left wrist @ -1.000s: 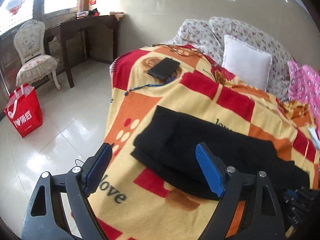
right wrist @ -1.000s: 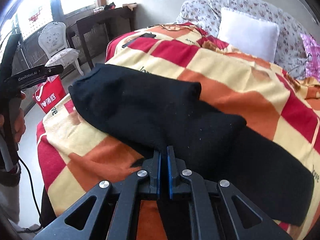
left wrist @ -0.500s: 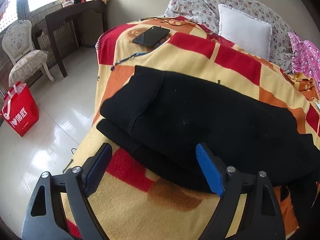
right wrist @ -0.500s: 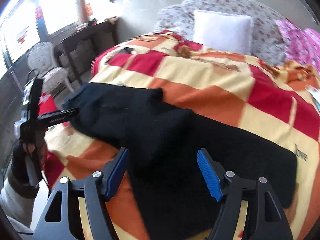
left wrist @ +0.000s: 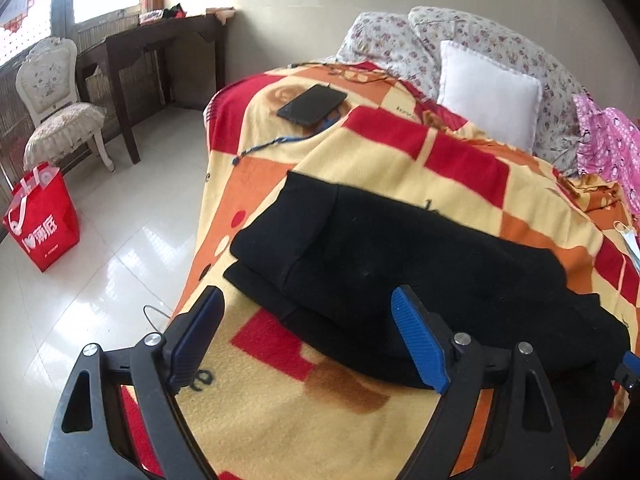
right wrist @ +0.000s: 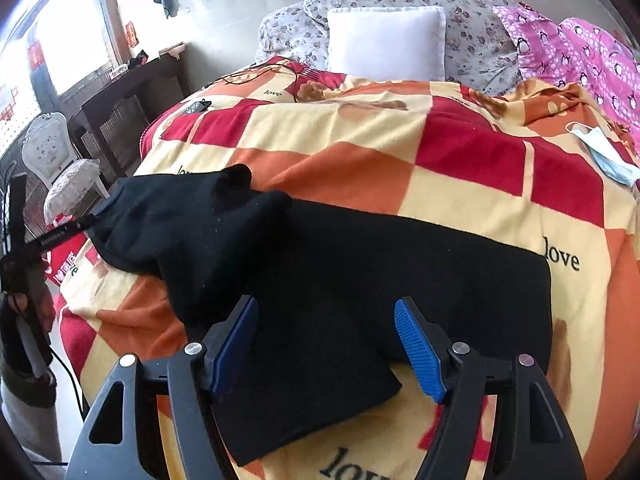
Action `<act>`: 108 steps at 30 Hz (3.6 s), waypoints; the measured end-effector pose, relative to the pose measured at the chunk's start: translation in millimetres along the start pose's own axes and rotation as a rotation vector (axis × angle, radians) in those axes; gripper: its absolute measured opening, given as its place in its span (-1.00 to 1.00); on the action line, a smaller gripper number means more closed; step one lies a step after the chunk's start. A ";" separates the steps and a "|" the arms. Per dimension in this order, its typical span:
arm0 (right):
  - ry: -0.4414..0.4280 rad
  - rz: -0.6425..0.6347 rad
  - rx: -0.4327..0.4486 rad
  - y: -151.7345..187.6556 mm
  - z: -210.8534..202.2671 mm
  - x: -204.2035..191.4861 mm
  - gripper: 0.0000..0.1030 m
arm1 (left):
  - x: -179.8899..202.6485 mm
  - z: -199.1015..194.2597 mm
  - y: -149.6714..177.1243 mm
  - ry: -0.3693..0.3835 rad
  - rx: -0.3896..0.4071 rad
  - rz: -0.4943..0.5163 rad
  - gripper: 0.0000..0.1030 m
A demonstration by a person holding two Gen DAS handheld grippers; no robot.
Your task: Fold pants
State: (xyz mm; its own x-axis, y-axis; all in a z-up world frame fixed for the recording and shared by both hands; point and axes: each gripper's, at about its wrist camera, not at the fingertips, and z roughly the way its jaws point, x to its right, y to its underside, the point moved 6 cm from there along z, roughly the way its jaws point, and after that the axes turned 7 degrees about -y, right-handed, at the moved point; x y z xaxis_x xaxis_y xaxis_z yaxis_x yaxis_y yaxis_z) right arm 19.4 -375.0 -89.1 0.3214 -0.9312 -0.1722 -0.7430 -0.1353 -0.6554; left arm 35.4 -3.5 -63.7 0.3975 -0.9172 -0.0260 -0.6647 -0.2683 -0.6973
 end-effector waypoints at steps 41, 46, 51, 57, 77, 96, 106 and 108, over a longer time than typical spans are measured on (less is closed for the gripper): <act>0.298 0.047 0.107 -23.4 -51.8 96.4 -0.85 | 59.9 13.9 16.4 0.053 -0.057 0.131 0.67; 0.298 0.103 0.014 -8.5 -10.4 127.0 -0.85 | 65.5 21.5 20.8 0.038 -0.068 0.152 0.67; 0.300 0.118 0.021 -6.2 -0.4 133.8 -0.85 | 66.2 21.4 19.9 0.038 -0.070 0.151 0.67; 0.302 0.119 0.051 -14.8 -11.5 132.8 -0.85 | 66.2 18.9 20.0 0.041 -0.064 0.156 0.67; -0.003 0.036 0.104 -40.8 -1.4 18.4 0.21 | 45.3 4.8 11.5 0.051 -0.041 0.113 0.67; -0.093 -0.141 -0.019 -95.3 129.5 -93.9 -0.82 | -16.8 37.5 17.4 0.031 -0.126 -0.069 0.67; -0.065 -0.127 -0.017 -92.7 142.0 -88.3 -0.68 | -13.2 36.9 17.8 0.012 -0.123 -0.042 0.67; -0.072 -0.087 -0.003 -93.5 141.3 -82.0 -0.38 | -14.0 33.9 16.5 0.004 -0.116 -0.035 0.67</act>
State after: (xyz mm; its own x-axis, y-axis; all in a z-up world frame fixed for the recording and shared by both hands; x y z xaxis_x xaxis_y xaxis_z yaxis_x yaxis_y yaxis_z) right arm 145.5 -238.1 -117.7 0.4258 -0.8893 -0.1669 -0.7122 -0.2156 -0.6681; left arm 40.2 14.9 -99.2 0.4192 -0.9079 0.0002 -0.7193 -0.3322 -0.6101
